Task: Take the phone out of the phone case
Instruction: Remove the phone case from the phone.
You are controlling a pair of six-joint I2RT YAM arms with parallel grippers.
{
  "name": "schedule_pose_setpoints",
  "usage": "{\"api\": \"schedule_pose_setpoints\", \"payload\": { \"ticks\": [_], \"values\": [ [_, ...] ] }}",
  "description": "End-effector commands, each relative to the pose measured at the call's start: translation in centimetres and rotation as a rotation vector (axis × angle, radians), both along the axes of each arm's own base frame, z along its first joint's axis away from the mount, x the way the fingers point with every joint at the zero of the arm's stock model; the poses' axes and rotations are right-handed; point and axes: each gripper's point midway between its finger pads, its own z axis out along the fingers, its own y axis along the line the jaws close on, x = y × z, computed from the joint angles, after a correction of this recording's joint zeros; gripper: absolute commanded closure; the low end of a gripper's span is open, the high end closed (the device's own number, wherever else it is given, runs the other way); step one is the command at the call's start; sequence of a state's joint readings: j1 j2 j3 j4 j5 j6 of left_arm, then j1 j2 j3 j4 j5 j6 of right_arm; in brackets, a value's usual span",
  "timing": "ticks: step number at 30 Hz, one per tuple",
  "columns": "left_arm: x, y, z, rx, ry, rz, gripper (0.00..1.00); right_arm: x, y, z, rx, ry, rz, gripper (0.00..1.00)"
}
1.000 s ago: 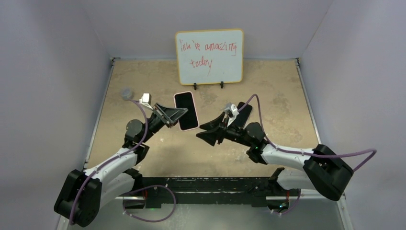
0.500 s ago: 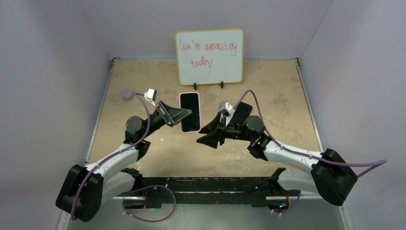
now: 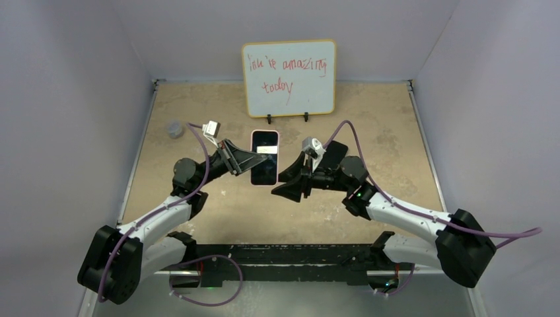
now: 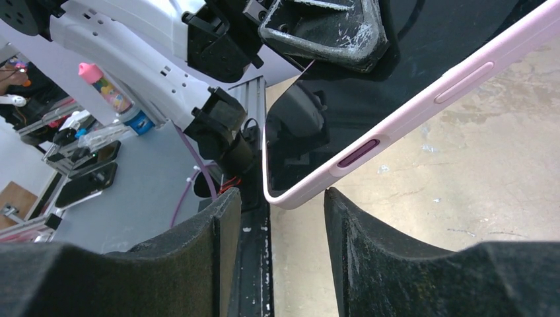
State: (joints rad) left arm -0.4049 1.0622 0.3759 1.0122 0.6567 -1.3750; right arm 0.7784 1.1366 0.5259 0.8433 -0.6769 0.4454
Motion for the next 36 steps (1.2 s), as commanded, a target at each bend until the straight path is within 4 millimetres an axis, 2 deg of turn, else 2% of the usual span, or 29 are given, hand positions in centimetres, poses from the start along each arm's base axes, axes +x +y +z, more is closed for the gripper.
{"api": "schedule_pose_setpoints", "payload": {
  "ticks": [1,20,26,33,36],
  "values": [
    [-0.7,0.4,4.2,-0.052,-0.174,0.002,1.00,0.0,0.2,2.4,0.050,-0.048,0.016,0.49],
    [-1.5,0.2,4.5,-0.046,-0.220,-0.035,1.00,0.1,0.6,2.5,0.055,-0.031,0.030,0.60],
    [-1.6,0.3,4.6,-0.050,-0.222,-0.037,1.00,0.2,0.7,2.3,0.048,-0.032,0.035,0.75],
    [-1.6,0.1,4.3,-0.054,-0.188,-0.052,1.00,0.5,1.0,2.1,0.035,-0.049,0.036,0.98],
    [-1.6,0.1,4.1,-0.060,-0.165,-0.061,1.00,1.1,1.1,2.0,0.021,-0.075,0.016,1.00]
  ]
}}
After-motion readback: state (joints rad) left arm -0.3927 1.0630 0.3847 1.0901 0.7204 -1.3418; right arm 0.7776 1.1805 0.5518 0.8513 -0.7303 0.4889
